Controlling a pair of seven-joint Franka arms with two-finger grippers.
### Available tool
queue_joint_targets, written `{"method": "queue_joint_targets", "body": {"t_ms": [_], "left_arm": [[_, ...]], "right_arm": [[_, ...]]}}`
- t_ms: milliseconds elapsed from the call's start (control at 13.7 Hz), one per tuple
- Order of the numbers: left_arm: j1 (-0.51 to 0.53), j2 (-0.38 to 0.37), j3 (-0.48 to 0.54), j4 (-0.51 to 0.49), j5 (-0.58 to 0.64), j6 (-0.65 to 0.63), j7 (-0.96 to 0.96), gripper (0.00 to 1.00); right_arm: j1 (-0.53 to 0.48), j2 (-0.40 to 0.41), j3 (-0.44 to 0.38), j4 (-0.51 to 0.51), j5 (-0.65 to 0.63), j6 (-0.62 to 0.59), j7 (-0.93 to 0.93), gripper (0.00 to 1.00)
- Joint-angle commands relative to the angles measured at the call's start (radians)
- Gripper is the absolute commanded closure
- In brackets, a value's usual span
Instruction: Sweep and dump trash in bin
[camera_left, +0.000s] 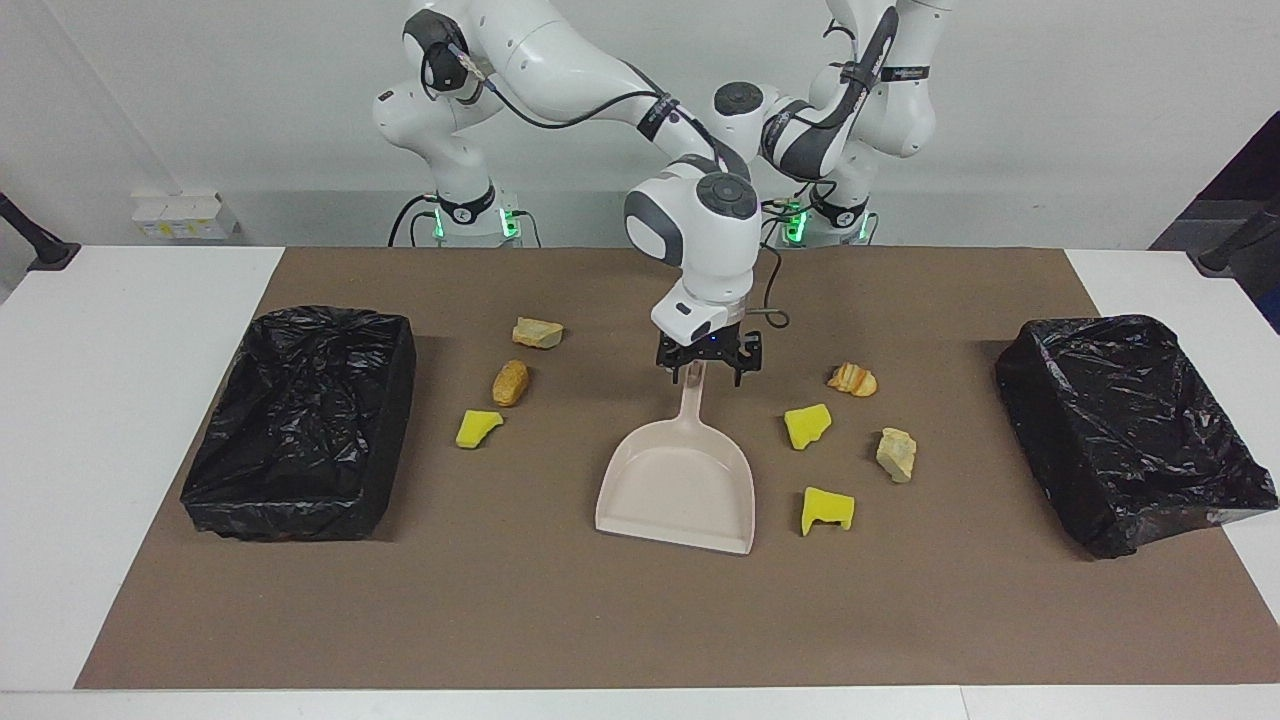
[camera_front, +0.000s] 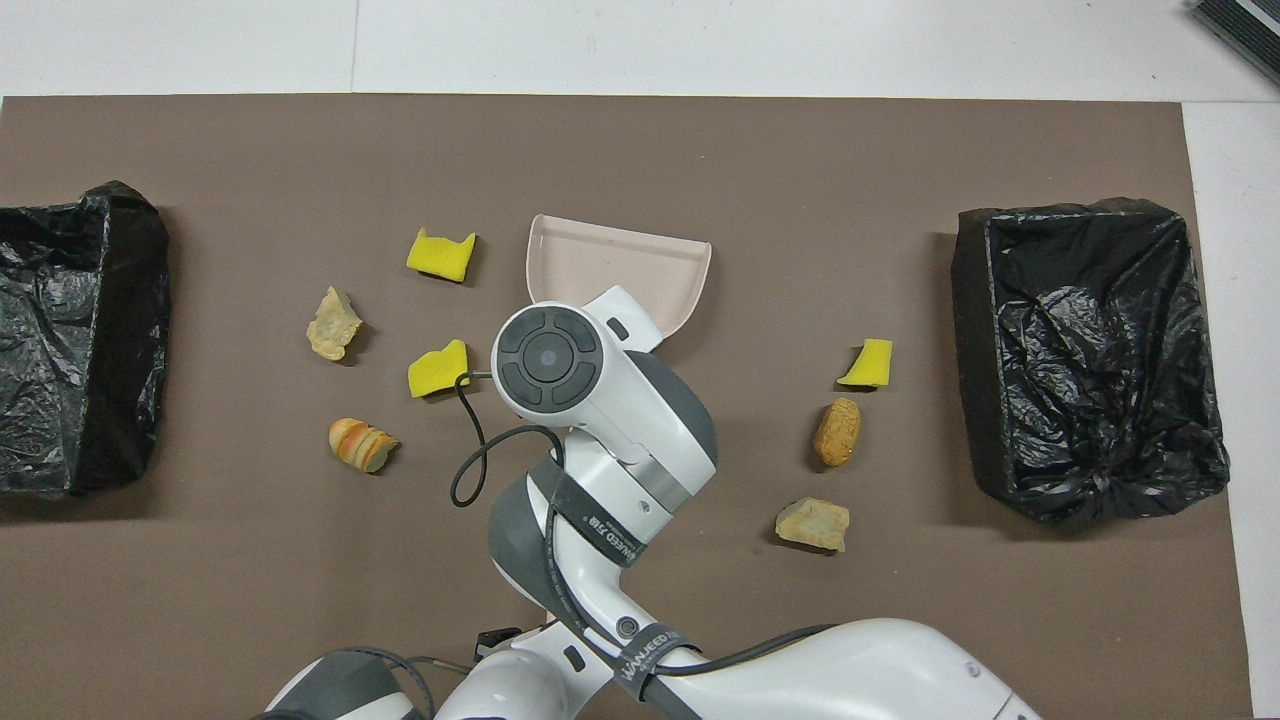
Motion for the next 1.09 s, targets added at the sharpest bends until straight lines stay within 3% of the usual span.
{"method": "queue_joint_targets", "body": {"t_ms": [0,146,292,364,437,583,656,802,875,1020], "left_arm": [[-0.024,-0.040,0.017,-0.029,-0.010,-0.020,-0.015,1.00],[-0.012,-0.076,0.020,-0.029,-0.010,-0.088,-0.009,1.00],[0.009,-0.100,0.021,-0.035,-0.008,-0.140,0.004,1.00],[0.020,-0.115,0.023,-0.035,-0.010,-0.166,0.014,1.00],[0.034,-0.137,0.031,-0.035,-0.010,-0.195,0.058,1.00],[0.138,-0.192,0.032,-0.038,-0.010,-0.275,0.191,1.00],[0.190,-0.223,0.034,-0.038,-0.010,-0.310,0.268,1.00],[0.322,-0.257,0.040,-0.038,-0.010,-0.355,0.458,1.00],[0.401,-0.257,0.057,-0.035,-0.008,-0.358,0.547,1.00],[0.540,-0.246,0.069,-0.017,-0.008,-0.351,0.731,1.00]], "right_arm": [[-0.016,-0.064,0.007,-0.101,-0.018,0.032,0.006,0.00],[-0.017,-0.075,0.007,-0.127,-0.018,0.038,0.003,0.02],[-0.017,-0.083,0.007,-0.140,-0.015,0.042,0.005,0.39],[-0.017,-0.083,0.007,-0.140,-0.009,0.043,0.006,0.50],[-0.019,-0.083,0.007,-0.141,-0.002,0.046,0.006,0.51],[-0.022,-0.083,0.007,-0.143,-0.002,0.048,0.006,0.51],[-0.023,-0.083,0.007,-0.143,-0.002,0.048,0.006,0.57],[-0.022,-0.083,0.007,-0.141,0.002,0.043,0.015,0.92],[-0.019,-0.084,0.007,-0.141,0.002,0.037,0.008,1.00],[-0.013,-0.089,0.007,-0.135,-0.001,0.032,0.005,1.00]]}}
